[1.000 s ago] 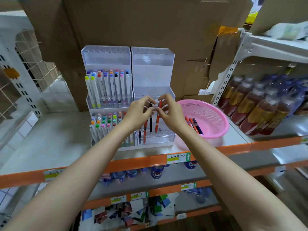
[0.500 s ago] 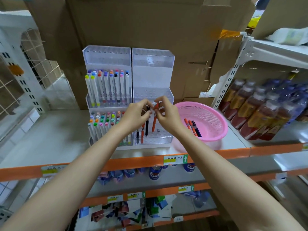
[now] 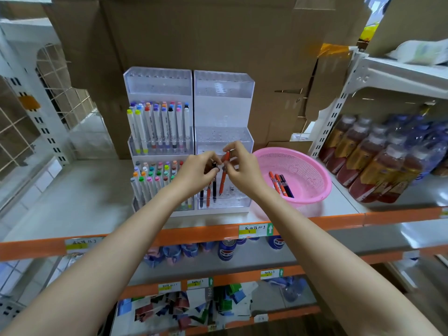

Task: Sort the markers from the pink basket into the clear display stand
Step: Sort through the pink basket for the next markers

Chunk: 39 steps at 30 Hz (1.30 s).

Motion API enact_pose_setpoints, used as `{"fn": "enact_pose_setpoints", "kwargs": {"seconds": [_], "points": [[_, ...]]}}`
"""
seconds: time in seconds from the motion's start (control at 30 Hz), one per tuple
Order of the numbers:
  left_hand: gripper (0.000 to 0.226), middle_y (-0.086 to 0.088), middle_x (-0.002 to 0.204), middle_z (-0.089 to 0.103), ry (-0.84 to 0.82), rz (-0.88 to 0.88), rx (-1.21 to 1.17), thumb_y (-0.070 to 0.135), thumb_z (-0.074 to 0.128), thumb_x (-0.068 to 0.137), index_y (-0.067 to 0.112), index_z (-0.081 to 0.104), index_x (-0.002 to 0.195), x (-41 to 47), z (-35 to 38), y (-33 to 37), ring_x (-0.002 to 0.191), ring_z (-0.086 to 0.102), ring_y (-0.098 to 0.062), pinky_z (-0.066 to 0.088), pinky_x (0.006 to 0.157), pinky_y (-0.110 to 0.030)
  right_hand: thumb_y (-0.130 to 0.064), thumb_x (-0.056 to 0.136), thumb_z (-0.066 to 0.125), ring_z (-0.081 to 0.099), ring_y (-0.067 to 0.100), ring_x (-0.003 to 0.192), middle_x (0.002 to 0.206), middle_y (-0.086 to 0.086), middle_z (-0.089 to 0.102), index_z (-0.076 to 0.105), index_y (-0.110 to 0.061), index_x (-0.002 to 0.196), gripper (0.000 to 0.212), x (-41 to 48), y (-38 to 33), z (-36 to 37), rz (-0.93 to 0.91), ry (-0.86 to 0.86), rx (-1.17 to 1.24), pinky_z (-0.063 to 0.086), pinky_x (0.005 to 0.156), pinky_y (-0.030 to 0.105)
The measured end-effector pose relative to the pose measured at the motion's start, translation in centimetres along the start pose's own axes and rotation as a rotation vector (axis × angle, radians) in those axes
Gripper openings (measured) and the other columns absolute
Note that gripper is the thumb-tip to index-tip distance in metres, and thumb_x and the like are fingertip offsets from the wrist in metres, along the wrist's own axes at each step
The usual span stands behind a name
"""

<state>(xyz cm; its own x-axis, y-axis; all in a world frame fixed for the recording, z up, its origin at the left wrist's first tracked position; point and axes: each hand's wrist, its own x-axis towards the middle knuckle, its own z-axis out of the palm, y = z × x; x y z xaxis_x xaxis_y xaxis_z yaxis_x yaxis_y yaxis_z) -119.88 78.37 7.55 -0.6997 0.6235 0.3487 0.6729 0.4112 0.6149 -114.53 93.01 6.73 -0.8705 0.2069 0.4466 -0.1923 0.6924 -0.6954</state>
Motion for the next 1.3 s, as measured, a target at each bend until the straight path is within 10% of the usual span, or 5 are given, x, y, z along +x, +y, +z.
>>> {"fn": "enact_pose_setpoints", "kwargs": {"seconds": [1.3], "points": [[0.022, -0.003, 0.094, 0.066, -0.111, 0.123, 0.466, 0.033, 0.054, 0.094, 0.013, 0.061, 0.102, -0.7, -0.5, -1.3, 0.083, 0.06, -0.019, 0.052, 0.071, -0.036, 0.003, 0.087, 0.062, 0.067, 0.02, 0.082, 0.089, 0.004, 0.065, 0.061, -0.01, 0.098, 0.017, -0.6, 0.4, -0.5, 0.029, -0.159, 0.0, 0.058, 0.075, 0.038]]}}
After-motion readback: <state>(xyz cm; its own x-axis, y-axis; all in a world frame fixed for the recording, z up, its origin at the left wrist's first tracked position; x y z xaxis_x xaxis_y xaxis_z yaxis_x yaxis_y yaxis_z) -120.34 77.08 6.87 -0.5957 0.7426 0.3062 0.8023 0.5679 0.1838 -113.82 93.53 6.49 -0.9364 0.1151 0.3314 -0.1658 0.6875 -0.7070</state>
